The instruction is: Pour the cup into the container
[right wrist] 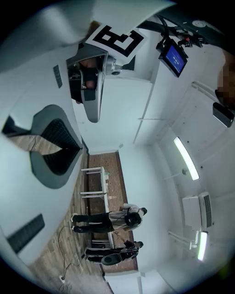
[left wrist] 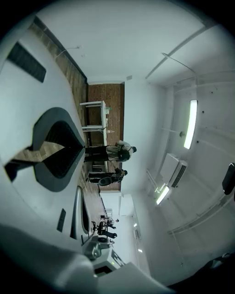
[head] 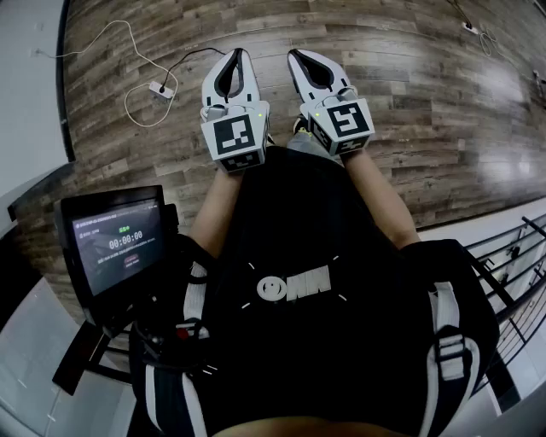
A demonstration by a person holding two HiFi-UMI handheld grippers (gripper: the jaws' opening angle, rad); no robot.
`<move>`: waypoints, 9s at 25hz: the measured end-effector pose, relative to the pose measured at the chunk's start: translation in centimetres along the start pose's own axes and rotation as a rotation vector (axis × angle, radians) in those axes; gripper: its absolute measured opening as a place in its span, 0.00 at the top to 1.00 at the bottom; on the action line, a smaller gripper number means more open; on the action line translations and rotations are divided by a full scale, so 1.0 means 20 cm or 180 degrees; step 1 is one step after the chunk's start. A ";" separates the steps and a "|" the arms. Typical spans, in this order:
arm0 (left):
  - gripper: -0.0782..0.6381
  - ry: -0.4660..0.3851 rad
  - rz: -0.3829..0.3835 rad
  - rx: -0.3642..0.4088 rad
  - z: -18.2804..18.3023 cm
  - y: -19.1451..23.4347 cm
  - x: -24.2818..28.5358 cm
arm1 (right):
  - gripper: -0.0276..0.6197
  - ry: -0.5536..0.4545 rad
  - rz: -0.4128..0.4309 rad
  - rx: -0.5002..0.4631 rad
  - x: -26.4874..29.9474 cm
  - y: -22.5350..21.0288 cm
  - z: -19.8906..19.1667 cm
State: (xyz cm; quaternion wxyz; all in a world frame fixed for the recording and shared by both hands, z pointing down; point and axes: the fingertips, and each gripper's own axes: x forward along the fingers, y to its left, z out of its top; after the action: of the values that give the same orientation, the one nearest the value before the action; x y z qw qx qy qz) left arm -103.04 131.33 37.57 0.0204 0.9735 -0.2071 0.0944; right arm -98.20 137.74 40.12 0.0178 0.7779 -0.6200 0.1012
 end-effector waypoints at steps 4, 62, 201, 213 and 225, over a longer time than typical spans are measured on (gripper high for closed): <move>0.90 -0.0011 0.0007 -0.0003 -0.01 0.02 -0.02 | 0.95 -0.0011 -0.0024 0.0029 0.00 0.01 -0.01; 0.90 0.0182 0.0104 -0.0096 0.19 0.67 1.35 | 0.95 0.0127 0.0062 -0.0104 1.32 -0.76 0.30; 0.90 0.0311 0.0028 -0.0032 1.22 3.38 6.76 | 0.95 0.0049 0.0124 -0.0102 6.64 -3.58 1.49; 0.90 0.0299 0.0063 -0.0092 1.35 3.71 7.22 | 0.95 0.0042 0.0041 -0.0118 7.17 -3.83 1.71; 0.90 0.0413 0.0004 -0.0072 1.42 3.96 7.74 | 0.95 -0.0026 0.0011 -0.0076 7.63 -4.08 1.81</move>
State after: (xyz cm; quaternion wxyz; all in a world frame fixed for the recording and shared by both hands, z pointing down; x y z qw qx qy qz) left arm 8.56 -5.02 39.58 0.0446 0.9649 -0.2070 0.1550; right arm 17.91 4.37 40.00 0.0244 0.7769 -0.6226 0.0906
